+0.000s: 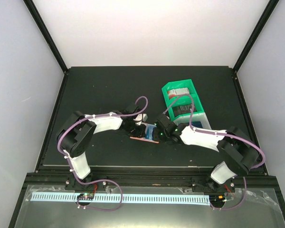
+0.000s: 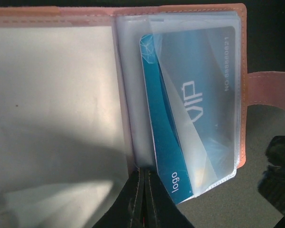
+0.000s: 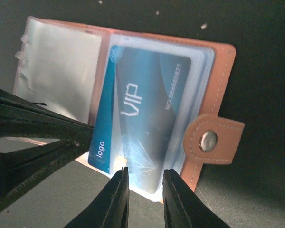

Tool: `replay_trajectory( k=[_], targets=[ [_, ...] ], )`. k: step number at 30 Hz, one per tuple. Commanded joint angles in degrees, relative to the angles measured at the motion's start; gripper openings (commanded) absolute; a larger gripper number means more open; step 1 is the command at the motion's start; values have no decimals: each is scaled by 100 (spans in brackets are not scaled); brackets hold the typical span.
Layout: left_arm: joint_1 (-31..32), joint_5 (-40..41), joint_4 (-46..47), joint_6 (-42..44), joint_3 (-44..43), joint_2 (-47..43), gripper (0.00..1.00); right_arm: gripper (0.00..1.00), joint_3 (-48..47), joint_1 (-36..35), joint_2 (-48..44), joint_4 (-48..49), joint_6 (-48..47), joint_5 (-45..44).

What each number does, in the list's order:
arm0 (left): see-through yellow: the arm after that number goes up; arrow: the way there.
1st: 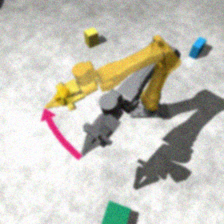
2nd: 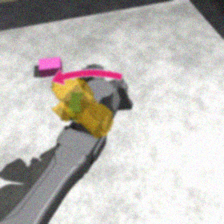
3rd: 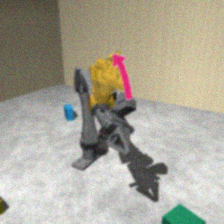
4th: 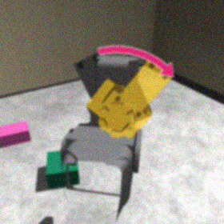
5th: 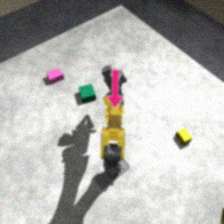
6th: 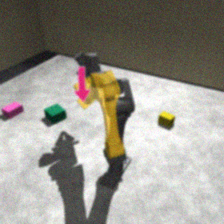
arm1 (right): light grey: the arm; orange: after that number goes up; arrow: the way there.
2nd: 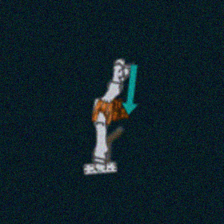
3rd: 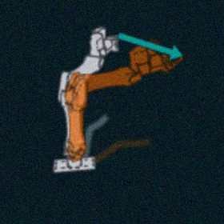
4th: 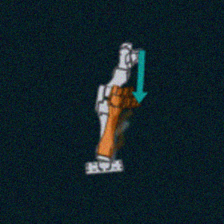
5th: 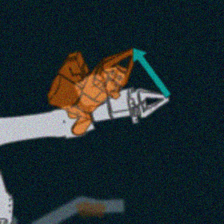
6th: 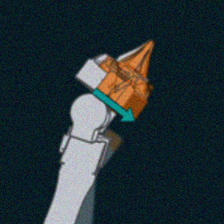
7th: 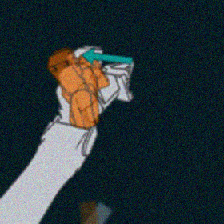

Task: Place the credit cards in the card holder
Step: Insert the credit card into the card holder.

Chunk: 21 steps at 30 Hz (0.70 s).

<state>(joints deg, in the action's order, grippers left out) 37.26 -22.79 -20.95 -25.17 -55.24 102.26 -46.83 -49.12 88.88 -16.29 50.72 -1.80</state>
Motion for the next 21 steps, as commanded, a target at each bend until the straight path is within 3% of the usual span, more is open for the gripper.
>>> replay_trajectory(
  k=[1,9,21],
  targets=[
    [37,277,-201,24,-124,262,2,24,257,18,-14,537,284,184],
    [38,708,-516,46,-150,356,1,33,262,23,52,484,607,-67],
    [54,-118,146,-18,71,-660,5,27,165,24,61,314,543,-174]
  ],
)
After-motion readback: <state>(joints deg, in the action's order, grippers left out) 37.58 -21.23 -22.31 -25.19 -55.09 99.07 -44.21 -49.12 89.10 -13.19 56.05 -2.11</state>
